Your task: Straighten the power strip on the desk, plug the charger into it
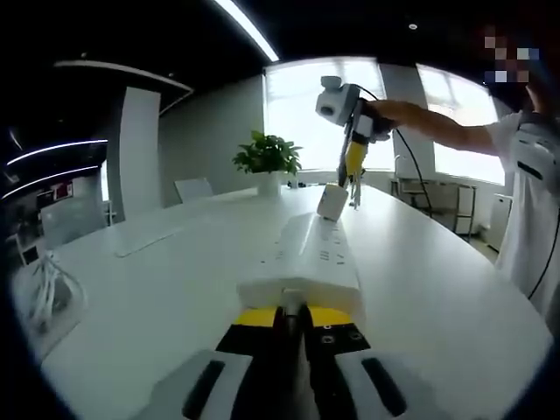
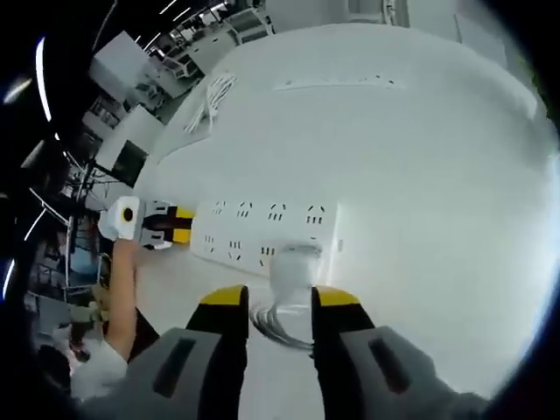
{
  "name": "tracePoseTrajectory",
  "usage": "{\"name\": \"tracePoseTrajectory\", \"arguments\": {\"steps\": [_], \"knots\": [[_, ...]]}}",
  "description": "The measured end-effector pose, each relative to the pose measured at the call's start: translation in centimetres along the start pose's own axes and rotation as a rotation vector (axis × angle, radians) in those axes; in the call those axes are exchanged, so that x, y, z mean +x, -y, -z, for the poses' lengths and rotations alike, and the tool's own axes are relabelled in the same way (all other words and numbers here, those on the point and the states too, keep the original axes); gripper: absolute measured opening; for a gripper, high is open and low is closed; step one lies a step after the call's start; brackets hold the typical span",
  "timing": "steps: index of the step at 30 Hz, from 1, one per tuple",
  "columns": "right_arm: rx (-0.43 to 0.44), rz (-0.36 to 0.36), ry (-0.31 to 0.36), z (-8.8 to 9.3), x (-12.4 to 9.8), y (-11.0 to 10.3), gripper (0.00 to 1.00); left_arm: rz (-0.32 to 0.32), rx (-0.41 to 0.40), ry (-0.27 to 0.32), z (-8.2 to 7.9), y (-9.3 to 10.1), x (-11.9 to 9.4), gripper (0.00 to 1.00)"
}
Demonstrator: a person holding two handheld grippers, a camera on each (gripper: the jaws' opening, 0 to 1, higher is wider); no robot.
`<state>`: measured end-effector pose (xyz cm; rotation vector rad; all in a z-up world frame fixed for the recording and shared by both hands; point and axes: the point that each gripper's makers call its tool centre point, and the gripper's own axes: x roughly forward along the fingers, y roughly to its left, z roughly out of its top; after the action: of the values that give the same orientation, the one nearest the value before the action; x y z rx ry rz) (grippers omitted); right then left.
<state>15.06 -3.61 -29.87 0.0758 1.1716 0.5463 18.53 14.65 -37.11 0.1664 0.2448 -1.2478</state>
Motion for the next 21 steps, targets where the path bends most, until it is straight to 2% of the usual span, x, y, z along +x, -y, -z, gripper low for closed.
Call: {"name": "tracePoseTrajectory", "arguments": {"steps": [3, 10, 14, 17, 21], "knots": [[-0.040, 0.004, 0.025, -0.3, -0.2, -0.3, 0.27, -0.008, -0.002, -0.001, 0.0, -0.1, 0.0, 0.14], [-0.060, -0.022, 0.058, -0.7, -0.8, -1.0, 0.28, -0.031, -0.016, -0.004, 0.0, -0.3, 0.0, 0.16], [-0.066, -0.030, 0.083, -1.0, -1.4, -0.9, 0.28, -0.037, -0.019, -0.003, 0.0, -0.4, 0.0, 0.17], [-0.067, -0.045, 0.094, -1.1, -1.7, -0.8, 0.32, -0.037, -0.020, -0.003, 0.0, -0.4, 0.0, 0.17], [-0.070, -0.051, 0.091, -0.7, -2.0, -0.5, 0.34, -0.039, -0.021, -0.003, 0.0, -0.5, 0.0, 0.17]]}}
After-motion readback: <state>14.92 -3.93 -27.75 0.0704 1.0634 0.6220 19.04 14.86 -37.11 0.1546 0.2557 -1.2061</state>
